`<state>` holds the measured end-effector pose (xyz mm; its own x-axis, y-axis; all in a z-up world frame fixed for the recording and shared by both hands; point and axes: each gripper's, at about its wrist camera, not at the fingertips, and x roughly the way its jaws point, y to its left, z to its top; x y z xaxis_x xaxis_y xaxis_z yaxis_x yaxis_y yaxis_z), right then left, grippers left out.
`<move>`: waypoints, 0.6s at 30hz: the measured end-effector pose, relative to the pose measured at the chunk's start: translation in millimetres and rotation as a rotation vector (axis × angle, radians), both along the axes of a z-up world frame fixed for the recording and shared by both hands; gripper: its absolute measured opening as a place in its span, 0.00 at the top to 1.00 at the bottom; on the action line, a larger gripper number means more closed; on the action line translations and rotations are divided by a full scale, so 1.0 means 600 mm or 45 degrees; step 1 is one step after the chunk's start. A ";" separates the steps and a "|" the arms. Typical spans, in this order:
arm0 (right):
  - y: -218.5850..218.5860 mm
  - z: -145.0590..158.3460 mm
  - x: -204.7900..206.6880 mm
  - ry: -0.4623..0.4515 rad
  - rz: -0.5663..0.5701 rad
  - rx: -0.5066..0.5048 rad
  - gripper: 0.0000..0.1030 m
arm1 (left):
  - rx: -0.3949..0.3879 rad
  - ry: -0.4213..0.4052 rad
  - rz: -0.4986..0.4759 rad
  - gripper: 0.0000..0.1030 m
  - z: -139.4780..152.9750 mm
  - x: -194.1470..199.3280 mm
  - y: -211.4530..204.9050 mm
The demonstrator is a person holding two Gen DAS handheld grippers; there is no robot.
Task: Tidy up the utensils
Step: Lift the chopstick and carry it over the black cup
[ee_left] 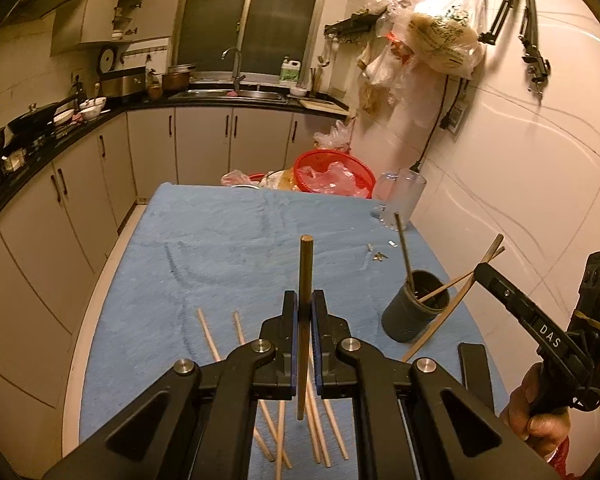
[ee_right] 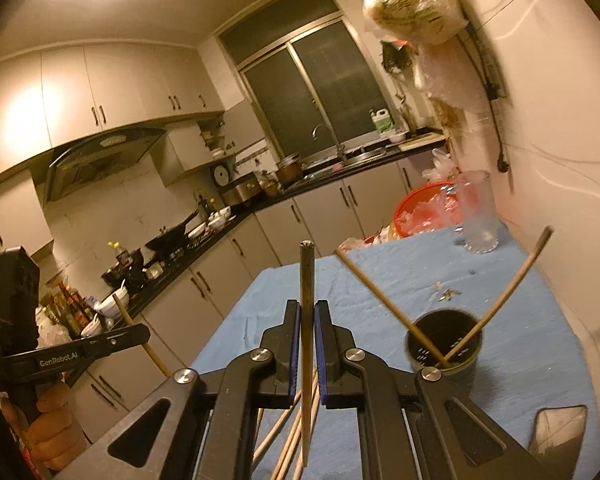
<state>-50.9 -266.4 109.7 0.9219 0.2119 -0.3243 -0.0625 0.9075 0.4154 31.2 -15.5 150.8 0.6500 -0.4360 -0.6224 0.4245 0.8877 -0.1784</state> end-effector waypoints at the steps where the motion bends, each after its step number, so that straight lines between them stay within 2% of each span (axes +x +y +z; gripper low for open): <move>1: -0.008 0.003 -0.003 -0.007 -0.017 0.004 0.93 | 0.000 -0.003 -0.007 0.94 0.003 0.000 -0.006; 18: -0.123 0.065 -0.063 -0.138 -0.217 0.052 0.93 | -0.026 -0.030 -0.184 0.94 0.064 0.002 -0.121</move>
